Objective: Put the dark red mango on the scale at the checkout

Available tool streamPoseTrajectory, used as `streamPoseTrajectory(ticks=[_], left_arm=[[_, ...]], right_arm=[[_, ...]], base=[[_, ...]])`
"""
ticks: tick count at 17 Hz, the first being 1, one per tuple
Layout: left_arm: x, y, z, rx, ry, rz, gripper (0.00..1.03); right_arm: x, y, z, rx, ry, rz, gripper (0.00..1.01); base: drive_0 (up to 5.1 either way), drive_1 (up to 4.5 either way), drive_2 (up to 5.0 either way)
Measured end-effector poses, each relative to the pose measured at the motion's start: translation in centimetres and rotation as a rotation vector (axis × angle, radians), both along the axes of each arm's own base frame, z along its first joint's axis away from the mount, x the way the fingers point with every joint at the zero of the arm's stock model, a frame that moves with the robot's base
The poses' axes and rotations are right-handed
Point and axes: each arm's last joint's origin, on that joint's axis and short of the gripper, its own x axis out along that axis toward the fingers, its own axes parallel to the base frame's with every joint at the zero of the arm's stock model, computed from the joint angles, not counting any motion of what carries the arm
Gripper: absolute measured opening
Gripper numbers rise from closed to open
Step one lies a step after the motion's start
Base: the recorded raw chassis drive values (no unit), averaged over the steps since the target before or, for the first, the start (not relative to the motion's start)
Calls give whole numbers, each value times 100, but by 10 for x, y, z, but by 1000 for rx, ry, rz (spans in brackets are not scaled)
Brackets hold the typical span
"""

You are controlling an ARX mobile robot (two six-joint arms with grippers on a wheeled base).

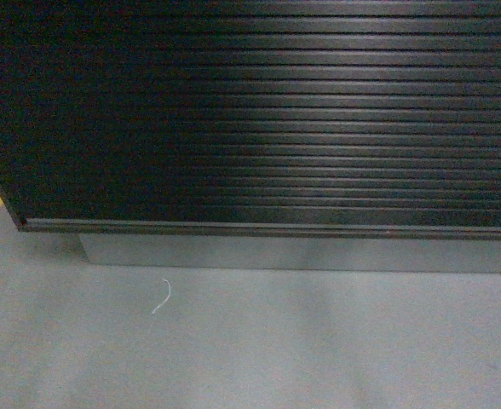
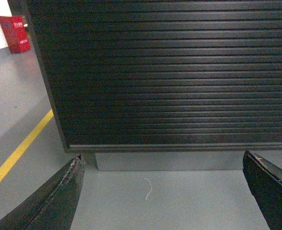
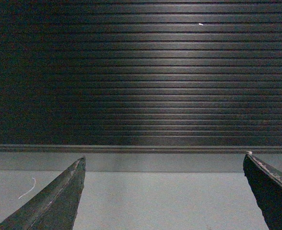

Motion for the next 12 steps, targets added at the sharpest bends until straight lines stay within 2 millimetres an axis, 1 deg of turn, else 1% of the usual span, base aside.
streamPoseTrajectory(ticks=[12], left_arm=[[0,0,0,0,0,0,98]], right_arm=[[0,0,0,0,0,0,98]], base=[[-6,216,-227]])
